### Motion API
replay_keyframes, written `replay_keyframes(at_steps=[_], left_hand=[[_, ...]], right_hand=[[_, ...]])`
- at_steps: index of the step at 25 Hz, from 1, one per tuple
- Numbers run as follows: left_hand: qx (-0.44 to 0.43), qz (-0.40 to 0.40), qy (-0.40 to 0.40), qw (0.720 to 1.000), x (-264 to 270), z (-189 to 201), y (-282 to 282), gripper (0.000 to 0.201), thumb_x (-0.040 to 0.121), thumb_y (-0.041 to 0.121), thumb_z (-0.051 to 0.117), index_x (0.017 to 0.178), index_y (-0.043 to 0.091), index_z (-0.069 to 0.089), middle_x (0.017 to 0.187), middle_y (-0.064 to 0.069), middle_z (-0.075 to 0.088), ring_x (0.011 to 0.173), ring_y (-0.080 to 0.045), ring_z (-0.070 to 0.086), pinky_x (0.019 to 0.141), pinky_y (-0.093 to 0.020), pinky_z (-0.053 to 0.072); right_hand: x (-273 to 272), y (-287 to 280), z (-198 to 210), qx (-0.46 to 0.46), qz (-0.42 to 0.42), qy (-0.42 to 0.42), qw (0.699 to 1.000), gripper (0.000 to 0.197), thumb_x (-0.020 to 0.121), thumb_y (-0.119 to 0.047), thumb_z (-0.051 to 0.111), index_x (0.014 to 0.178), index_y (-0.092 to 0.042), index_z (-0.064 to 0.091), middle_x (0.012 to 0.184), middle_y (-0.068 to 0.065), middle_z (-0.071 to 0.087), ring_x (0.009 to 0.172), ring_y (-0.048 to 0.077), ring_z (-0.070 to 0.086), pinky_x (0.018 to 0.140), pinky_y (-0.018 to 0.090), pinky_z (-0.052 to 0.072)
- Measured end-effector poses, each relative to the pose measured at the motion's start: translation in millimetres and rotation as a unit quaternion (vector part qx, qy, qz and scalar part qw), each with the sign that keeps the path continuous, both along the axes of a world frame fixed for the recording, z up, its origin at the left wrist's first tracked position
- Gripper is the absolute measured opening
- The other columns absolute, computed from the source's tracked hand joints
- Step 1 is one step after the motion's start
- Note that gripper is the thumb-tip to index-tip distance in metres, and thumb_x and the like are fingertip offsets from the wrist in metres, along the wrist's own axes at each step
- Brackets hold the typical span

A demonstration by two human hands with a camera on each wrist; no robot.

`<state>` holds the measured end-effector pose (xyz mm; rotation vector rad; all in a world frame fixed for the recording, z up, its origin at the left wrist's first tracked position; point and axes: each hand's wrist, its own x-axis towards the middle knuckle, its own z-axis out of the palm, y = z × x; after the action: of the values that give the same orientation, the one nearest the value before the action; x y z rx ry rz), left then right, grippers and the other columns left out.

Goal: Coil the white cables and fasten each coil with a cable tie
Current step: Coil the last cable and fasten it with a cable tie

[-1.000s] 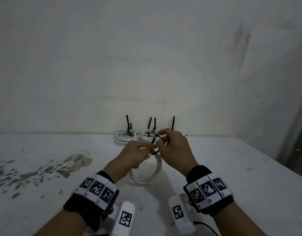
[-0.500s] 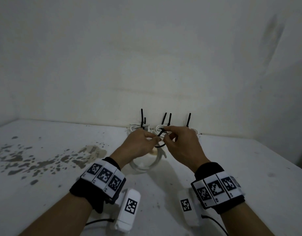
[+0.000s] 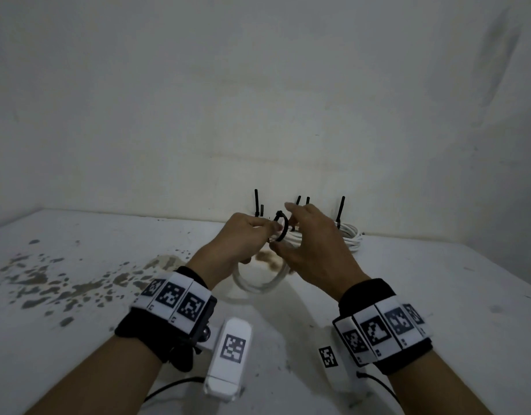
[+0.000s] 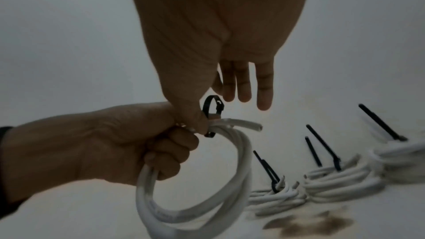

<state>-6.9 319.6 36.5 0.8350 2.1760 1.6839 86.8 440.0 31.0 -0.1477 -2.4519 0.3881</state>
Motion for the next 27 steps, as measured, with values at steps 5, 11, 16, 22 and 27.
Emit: replay_keyframes(at_steps=[5, 11, 16, 22, 27], left_hand=[[0.01, -0.003, -0.01, 1.0, 4, 7, -3, 0.017, 0.093, 0.035, 0.063, 0.095, 0.024, 0.076, 0.066, 0.003, 0.058, 0.056, -0.014, 0.03, 0.049, -0.025, 0.027], [0.019, -0.055, -0.013, 0.998, 11, 15, -2, 0.028, 0.099, 0.033, 0.053, 0.097, 0.018, 0.077, 0.047, 0.008, 0.032, 0.042, -0.008, 0.029, 0.041, -0.018, 0.031], [0.033, -0.034, -0.011, 0.999, 14, 14, -1, 0.028, 0.102, 0.031, 0.05, 0.107, 0.015, 0.073, 0.034, 0.017, 0.037, 0.032, -0.002, 0.038, 0.038, -0.015, 0.033], [0.025, -0.064, 0.042, 0.997, 14, 7, 4, 0.029, 0.102, 0.036, 0.048, 0.109, 0.023, 0.074, 0.054, 0.015, 0.05, 0.04, -0.006, 0.027, 0.046, -0.021, 0.03], [0.021, -0.017, 0.165, 0.986, 6, -5, 11, 0.031, 0.1, 0.038, 0.05, 0.106, 0.021, 0.075, 0.094, 0.009, 0.068, 0.05, 0.008, 0.054, 0.053, -0.01, 0.041]], right_hand=[[0, -3, 1, 0.023, 0.013, 0.047, 0.999, 0.046, 0.079, -0.026, 0.079, 0.121, -0.015, 0.062, 0.109, -0.001, 0.065, 0.094, 0.015, 0.06, 0.083, 0.029, 0.049], [3, 5, 4, -0.04, 0.036, 0.127, 0.99, 0.02, 0.074, -0.02, 0.078, 0.089, -0.015, 0.065, 0.079, -0.007, 0.063, 0.071, 0.008, 0.057, 0.064, 0.025, 0.049], [15, 10, 15, -0.263, 0.088, 0.007, 0.961, 0.046, 0.081, -0.039, 0.078, 0.121, -0.027, 0.059, 0.105, -0.01, 0.066, 0.095, 0.003, 0.063, 0.079, 0.023, 0.054], [11, 13, 21, -0.297, 0.043, 0.118, 0.947, 0.01, 0.091, -0.015, 0.07, 0.084, -0.013, 0.076, 0.08, 0.002, 0.073, 0.066, 0.01, 0.061, 0.064, 0.023, 0.05], [19, 11, 31, -0.251, -0.001, 0.182, 0.951, 0.015, 0.089, -0.007, 0.068, 0.075, -0.013, 0.069, 0.074, -0.004, 0.071, 0.069, 0.013, 0.063, 0.061, 0.017, 0.047]])
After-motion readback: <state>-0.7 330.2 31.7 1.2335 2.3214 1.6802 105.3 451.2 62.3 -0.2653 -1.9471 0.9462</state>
